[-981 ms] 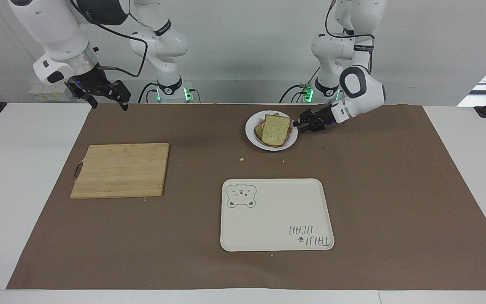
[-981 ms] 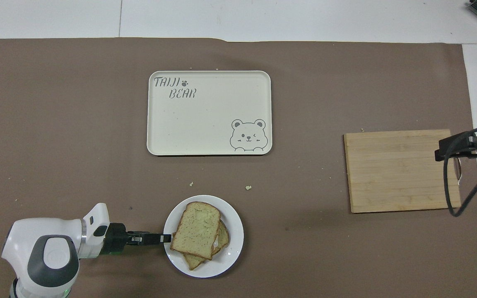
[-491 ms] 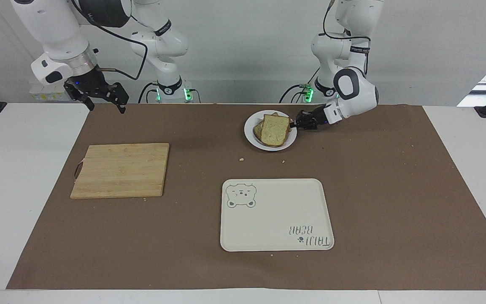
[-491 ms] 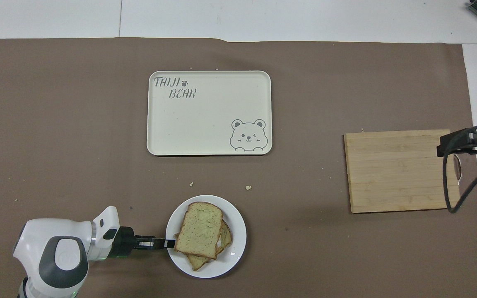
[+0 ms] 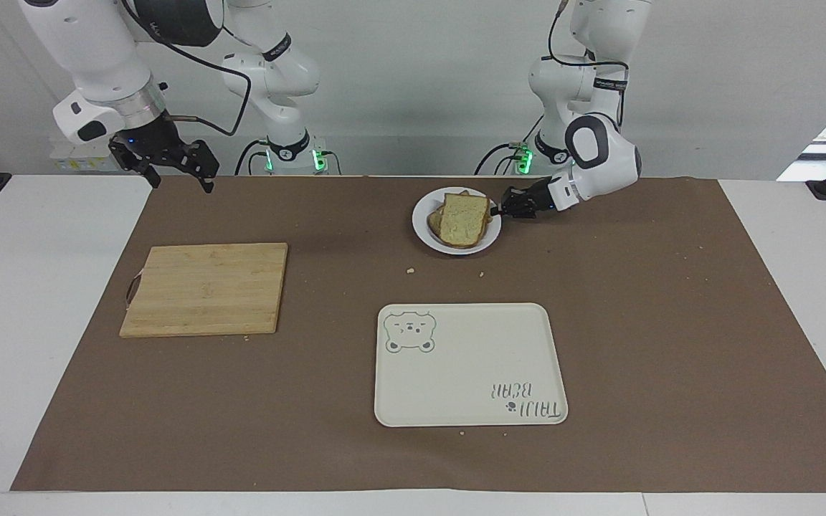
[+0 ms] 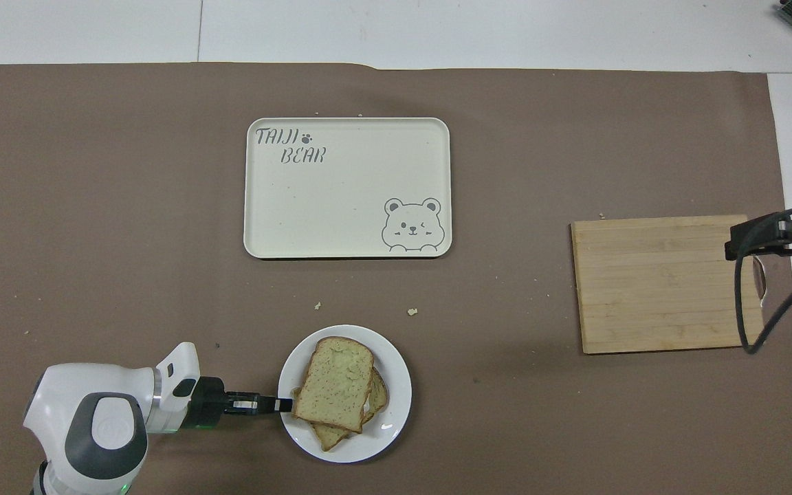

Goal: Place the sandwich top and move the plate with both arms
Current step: 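Push the left gripper against the plate rim and grip it, then slide the plate with the left gripper onto the bear tray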

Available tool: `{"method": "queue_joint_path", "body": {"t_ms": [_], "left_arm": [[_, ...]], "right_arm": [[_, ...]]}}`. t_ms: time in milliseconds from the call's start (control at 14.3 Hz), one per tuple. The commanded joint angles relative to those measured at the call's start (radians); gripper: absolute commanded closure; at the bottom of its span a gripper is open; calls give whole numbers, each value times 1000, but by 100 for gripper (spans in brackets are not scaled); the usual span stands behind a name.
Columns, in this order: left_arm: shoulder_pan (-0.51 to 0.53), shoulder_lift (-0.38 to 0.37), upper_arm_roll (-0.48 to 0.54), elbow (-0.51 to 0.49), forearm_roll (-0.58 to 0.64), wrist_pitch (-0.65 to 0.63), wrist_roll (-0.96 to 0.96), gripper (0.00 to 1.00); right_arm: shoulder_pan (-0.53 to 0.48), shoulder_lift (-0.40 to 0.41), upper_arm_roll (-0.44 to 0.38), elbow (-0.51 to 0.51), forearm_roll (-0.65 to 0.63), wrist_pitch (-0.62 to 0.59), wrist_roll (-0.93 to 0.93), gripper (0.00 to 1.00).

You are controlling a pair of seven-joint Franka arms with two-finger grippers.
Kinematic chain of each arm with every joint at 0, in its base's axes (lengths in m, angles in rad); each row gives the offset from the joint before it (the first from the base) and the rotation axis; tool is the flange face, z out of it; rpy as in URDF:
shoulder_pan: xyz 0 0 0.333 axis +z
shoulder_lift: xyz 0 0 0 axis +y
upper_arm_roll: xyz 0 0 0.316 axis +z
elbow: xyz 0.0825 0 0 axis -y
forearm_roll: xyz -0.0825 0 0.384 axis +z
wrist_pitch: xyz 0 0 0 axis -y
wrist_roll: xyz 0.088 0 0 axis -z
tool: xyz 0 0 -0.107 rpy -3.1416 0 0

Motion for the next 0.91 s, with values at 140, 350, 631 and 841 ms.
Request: {"method": "queue_joint_path", "body": {"t_ms": [140, 350, 631, 841], "left_arm": [[124, 58, 6, 110, -12, -63, -11, 100], [204, 89, 6, 206, -18, -133, -20, 100], [205, 180, 6, 357, -130, -81, -105, 100], [190, 272, -2, 507, -211, -16, -135, 100]], "right_arm": [[-6, -16, 6, -22, -2, 22, -24, 0], [-8, -16, 6, -22, -2, 23, -24, 0], [-8, -16, 6, -22, -2, 23, -24, 0], [-8, -16, 6, -22, -2, 23, -24, 0]]}}
